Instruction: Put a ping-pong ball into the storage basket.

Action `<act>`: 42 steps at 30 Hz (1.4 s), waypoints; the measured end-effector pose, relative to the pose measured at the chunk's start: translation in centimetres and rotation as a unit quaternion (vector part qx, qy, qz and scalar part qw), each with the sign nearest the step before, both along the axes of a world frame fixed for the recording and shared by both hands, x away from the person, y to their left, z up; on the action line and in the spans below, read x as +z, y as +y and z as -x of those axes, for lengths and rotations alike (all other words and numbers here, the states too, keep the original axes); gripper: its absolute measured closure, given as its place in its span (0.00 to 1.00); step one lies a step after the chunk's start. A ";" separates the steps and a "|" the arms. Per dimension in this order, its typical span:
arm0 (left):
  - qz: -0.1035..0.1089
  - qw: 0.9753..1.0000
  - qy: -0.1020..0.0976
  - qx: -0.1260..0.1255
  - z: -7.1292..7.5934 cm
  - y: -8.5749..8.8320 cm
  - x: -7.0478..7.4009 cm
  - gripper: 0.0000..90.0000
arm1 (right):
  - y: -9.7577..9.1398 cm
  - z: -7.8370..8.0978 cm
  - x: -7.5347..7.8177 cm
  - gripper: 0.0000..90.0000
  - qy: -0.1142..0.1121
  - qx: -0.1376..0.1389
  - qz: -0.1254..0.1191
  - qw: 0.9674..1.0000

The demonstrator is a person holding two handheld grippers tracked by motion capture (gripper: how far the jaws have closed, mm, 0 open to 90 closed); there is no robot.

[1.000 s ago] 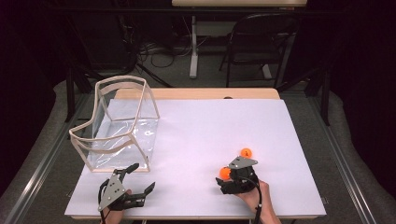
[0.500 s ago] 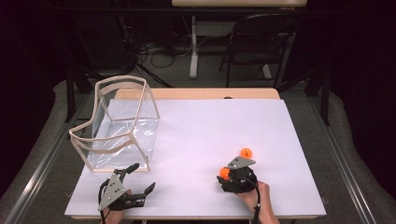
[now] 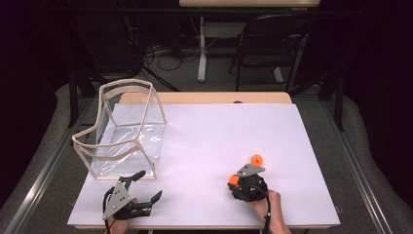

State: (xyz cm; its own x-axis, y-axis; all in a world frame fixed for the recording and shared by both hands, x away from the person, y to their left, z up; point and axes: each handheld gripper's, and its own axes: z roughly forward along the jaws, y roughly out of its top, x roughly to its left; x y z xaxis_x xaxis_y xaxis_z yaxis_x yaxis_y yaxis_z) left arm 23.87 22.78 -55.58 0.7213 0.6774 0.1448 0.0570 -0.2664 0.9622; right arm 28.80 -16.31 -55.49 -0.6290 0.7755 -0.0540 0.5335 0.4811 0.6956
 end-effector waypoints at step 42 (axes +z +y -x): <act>0.000 1.000 0.000 0.000 0.0 0.0 0.0 0.18 | -0.4 0.7 2.3 0.56 -0.014 0.017 0.007 1.000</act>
State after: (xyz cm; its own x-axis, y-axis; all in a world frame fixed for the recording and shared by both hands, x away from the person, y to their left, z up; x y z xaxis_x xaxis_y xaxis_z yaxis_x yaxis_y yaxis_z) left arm 23.87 22.76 -55.57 0.7213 0.6773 0.1445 0.0572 -0.2663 0.9622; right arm 28.08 -16.70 -53.20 -0.6524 0.7533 -0.0831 0.4976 0.5085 0.7028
